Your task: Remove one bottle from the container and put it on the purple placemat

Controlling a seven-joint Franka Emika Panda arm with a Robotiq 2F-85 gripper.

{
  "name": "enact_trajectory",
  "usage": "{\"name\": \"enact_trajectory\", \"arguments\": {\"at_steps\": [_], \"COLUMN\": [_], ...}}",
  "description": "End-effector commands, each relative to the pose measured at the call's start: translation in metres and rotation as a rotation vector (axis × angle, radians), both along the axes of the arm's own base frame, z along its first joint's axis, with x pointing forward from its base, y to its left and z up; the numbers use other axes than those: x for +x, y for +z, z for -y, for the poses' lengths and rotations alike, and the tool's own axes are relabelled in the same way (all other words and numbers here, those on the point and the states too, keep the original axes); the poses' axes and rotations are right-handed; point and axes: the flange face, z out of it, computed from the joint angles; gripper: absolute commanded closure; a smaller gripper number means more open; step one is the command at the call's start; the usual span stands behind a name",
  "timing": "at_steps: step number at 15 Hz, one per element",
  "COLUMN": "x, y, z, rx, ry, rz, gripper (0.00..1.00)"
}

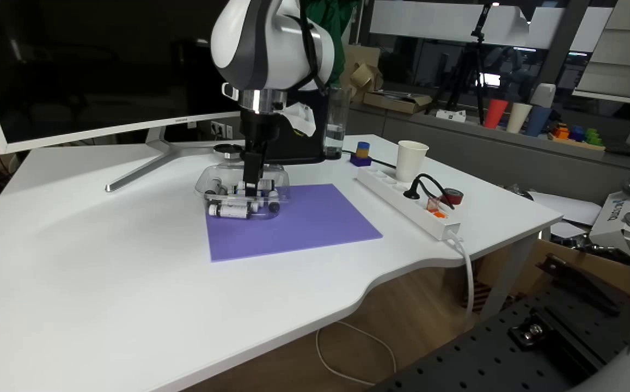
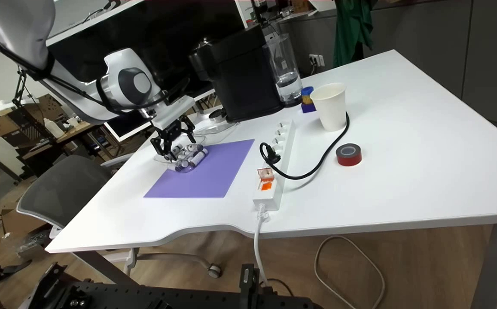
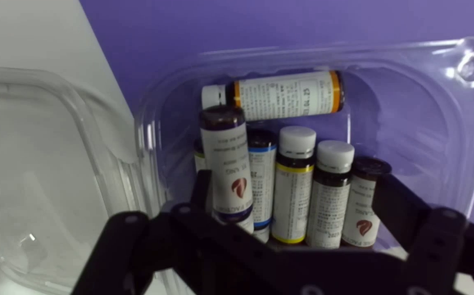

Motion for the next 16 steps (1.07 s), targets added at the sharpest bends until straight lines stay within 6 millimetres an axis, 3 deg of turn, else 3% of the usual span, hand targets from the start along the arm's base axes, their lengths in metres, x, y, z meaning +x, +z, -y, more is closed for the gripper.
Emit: {"name": "enact_trajectory", "arguments": {"at_steps": [1,10,11,12,16], "x": [0.009,0.008,0.008,0.009,0.009], "y": [-0.006,-0.027,-0.027,-0.028,-0.029], "z": [0.006,0.015,0.016,0.016,0.015], "rx": [-0.009,-0.058,-0.069,-0.078,-0.097], "ry": [-0.006,-0.015,-0.008,0.002,0.019], "rz": [-0.007,-0.101,-0.110,-0.117,-0.131], "gripper": [0.00,0.00,0.25,0.25,0.55]}}
